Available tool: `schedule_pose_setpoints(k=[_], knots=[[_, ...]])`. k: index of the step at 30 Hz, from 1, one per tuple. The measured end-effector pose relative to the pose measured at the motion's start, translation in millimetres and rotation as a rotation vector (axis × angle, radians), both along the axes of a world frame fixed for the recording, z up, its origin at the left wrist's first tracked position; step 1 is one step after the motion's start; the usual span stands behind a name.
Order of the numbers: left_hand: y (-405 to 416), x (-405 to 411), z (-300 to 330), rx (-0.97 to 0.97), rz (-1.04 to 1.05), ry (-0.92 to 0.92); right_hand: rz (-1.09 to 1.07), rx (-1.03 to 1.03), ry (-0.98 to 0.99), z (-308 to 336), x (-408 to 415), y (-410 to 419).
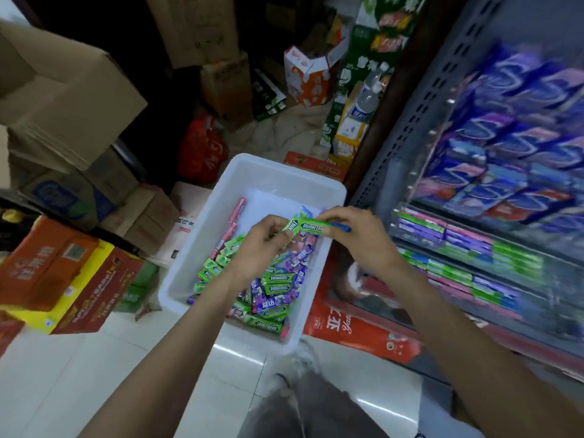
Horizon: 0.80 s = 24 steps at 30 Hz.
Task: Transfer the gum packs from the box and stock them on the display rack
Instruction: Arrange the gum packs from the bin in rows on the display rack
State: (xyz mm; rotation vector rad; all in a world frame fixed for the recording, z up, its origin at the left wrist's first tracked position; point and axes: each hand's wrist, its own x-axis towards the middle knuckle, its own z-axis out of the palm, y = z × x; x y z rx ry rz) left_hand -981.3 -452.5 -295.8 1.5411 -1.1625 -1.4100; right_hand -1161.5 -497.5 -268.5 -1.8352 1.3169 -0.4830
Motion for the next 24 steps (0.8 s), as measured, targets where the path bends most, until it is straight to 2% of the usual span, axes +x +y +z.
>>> schedule_pose_setpoints(k=[7,11,15,22,24], knots=[[17.4,-115.0,55.6,-0.099,-0.200,0.079,-0.263,-0.079,-0.069,50.7,-109.4,62.7],[26.8,-193.9,73.2,-0.261,-0.396,-0.056,-0.382,-0.097,-0.052,59.0,-185.2,102.2],[36.0,-277.5,79.8,-0.306,-0.530,-0.139,-0.532,-0.101,-0.067,61.1,-269.1,134.0],[57.1,-421.4,73.3,-0.248,-0.467,-0.125,-0.607,-0.116,-0.055,56.3,-420.1,165.2],[58.8,-451.8,68.7,-0.246,-0.443,-0.144,-0.595,-0.087,0.007,49.3,-460.9,165.8]])
